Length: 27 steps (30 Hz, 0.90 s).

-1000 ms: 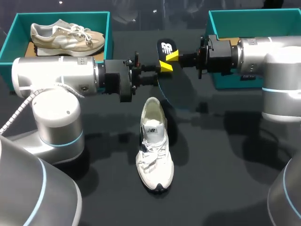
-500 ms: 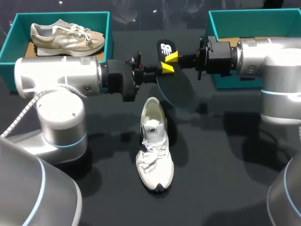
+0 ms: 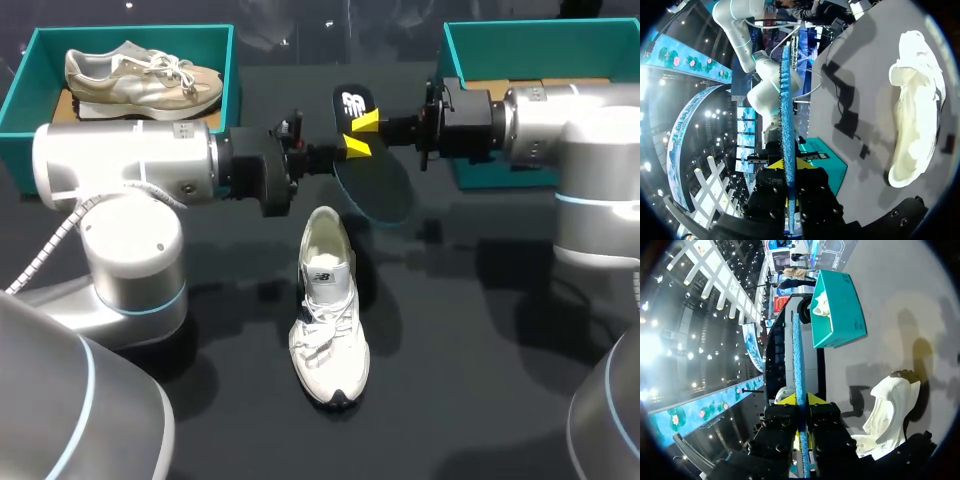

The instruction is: Take the shoe out of the shoebox, open the shoe tongue, remove and reinsert the insole, then place the shoe into the shoebox

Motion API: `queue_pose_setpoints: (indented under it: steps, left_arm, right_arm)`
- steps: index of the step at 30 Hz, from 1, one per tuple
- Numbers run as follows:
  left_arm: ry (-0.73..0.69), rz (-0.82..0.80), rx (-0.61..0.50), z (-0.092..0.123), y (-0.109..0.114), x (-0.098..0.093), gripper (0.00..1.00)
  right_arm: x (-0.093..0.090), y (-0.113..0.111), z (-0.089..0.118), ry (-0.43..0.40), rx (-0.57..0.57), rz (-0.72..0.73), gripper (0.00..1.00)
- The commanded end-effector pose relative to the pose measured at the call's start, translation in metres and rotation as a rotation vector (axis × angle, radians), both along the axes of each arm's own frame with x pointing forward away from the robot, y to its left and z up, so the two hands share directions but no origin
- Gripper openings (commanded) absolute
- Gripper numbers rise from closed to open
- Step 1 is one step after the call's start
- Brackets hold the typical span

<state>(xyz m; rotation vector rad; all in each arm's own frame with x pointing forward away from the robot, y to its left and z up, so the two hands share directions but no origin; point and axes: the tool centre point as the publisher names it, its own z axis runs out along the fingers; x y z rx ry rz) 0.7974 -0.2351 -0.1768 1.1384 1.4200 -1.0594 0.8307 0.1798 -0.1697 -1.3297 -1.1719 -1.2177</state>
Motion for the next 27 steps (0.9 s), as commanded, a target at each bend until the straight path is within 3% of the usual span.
queue_pose_setpoints:
  steps: [1,17,27]
  left_arm:
    - [-0.005,0.01,-0.007,0.002,0.01,-0.004,0.0]
    - [0.088,0.079,-0.024,0.012,0.085,-0.008,0.0]
    - [0.266,0.058,-0.021,0.016,0.108,-0.021,0.0]
  right_arm:
    - [-0.007,-0.004,0.0,-0.015,0.009,-0.021,1.0]
    - [-0.034,-0.036,0.002,-0.084,0.034,0.007,1.0]
    - [-0.047,-0.045,0.0,-0.129,0.042,-0.001,1.0]
